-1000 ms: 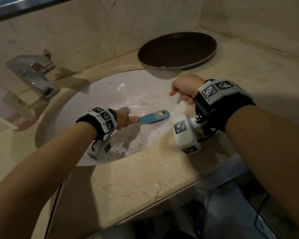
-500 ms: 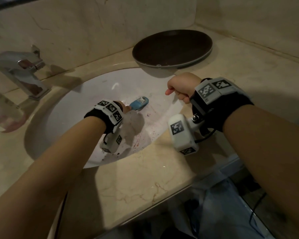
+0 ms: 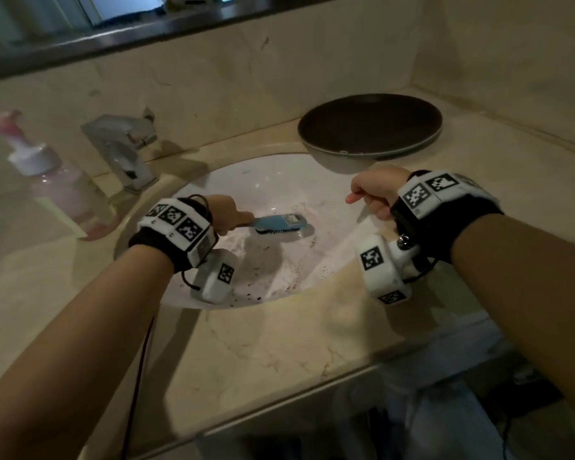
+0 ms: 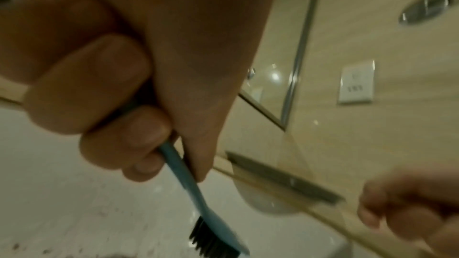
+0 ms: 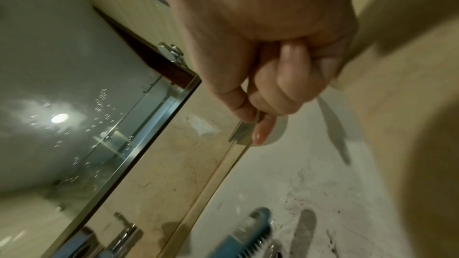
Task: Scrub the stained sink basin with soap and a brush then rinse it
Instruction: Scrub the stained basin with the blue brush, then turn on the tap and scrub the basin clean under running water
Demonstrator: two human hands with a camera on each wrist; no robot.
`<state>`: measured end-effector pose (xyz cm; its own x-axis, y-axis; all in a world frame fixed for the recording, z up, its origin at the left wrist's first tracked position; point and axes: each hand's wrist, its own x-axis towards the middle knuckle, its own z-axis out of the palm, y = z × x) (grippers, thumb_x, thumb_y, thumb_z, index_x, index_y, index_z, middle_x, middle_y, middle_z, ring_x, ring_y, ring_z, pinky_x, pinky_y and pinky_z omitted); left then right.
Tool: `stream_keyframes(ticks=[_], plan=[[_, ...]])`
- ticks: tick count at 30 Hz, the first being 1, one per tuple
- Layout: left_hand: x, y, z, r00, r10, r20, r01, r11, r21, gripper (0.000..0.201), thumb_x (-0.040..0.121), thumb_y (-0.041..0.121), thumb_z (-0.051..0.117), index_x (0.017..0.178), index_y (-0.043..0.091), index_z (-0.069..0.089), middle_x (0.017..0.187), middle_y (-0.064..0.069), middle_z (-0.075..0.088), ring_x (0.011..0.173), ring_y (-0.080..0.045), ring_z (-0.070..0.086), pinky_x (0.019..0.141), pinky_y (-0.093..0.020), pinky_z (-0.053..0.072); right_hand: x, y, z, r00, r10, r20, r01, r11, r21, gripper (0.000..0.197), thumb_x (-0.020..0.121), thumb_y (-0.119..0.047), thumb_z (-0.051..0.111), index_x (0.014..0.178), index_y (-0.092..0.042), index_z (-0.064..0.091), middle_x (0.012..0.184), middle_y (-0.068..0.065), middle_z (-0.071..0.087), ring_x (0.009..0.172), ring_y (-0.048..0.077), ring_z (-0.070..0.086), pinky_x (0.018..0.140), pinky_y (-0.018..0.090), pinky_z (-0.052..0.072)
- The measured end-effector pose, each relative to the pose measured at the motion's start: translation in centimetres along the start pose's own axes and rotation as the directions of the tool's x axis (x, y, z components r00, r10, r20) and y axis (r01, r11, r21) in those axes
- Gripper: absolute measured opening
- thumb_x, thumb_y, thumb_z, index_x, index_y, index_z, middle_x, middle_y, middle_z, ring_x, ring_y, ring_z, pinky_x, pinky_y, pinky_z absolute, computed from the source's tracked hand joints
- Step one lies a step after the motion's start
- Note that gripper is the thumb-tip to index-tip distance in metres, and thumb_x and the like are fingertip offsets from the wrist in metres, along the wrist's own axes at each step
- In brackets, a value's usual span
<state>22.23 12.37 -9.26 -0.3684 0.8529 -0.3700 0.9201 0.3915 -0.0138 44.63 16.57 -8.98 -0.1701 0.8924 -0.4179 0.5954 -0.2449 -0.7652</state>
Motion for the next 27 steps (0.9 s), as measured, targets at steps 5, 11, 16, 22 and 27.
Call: stream_keyframes(ticks=[5, 11, 16, 22, 27], plan=[[-0.6, -6.0, -0.5, 0.996, -0.079, 0.037, 0.087, 0.874, -0.477, 0.046, 0.096, 0.047, 0.041, 0.064, 0.014, 0.039, 0.055, 0.0, 0.036, 0.037, -0.011, 0.026, 0.036, -0.013, 0.021, -0.2, -4.1, 1.6, 0.999, -0.01, 0.032, 0.01, 1.0, 0.007, 0.029, 0.097, -0.015, 0.038, 0.073, -0.009, 0.054, 0.054, -0.001, 0.03, 0.04, 0.01, 0.022, 0.028, 0.013, 0.019], [-1.0, -11.0, -0.2, 0.995, -0.045, 0.086, 0.095, 0.623, -0.777, 0.036, 0.098, 0.041, 0.041, 0.07, 0.018, 0.038, 0.058, 0.004, 0.033, 0.027, -0.004, 0.022, 0.034, -0.012, 0.015, -0.4, -11.6, 6.5, 0.97, -0.234, 0.064, 0.242, 0.954, -0.178, 0.029, 0.096, -0.011, 0.034, 0.069, -0.01, 0.045, 0.027, -0.004, 0.037, 0.026, 0.008, 0.025, 0.026, 0.009, 0.018], [-0.2, -13.1, 1.0, 0.999, 0.04, 0.017, -0.004, 0.466, -0.885, 0.025, 0.093, 0.028, 0.055, 0.072, 0.016, 0.05, 0.046, 0.008, 0.044, 0.034, -0.005, 0.031, 0.039, -0.018, 0.025, 2.1, -16.3, 10.2, 0.908, -0.408, 0.091, 0.418, 0.873, -0.251, 0.031, 0.094, -0.024, 0.048, 0.063, -0.021, 0.046, 0.06, -0.004, 0.042, 0.05, 0.008, 0.036, 0.047, 0.019, 0.03], [1.4, -14.7, 1.4, 0.989, 0.144, 0.026, -0.016, 0.282, -0.959, 0.028, 0.096, 0.02, 0.051, 0.069, 0.012, 0.049, 0.041, 0.007, 0.045, 0.028, -0.004, 0.036, 0.032, -0.012, 0.032, 5.3, -20.9, 13.9, 0.849, -0.48, 0.222, 0.528, 0.791, -0.308, 0.032, 0.097, -0.016, 0.047, 0.066, -0.016, 0.039, 0.076, 0.004, 0.048, 0.052, 0.009, 0.036, 0.046, 0.018, 0.032], [2.6, -15.2, 1.9, 0.99, 0.136, 0.044, 0.01, 0.237, -0.971, 0.032, 0.097, 0.019, 0.049, 0.066, 0.013, 0.048, 0.042, 0.007, 0.043, 0.027, -0.004, 0.034, 0.032, -0.012, 0.031, 8.0, -22.7, 15.3, 0.794, -0.597, 0.116, 0.601, 0.743, -0.295, 0.011, 0.094, -0.028, 0.052, 0.094, -0.017, 0.052, 0.07, -0.004, 0.053, 0.052, 0.009, 0.045, 0.048, 0.02, 0.037]])
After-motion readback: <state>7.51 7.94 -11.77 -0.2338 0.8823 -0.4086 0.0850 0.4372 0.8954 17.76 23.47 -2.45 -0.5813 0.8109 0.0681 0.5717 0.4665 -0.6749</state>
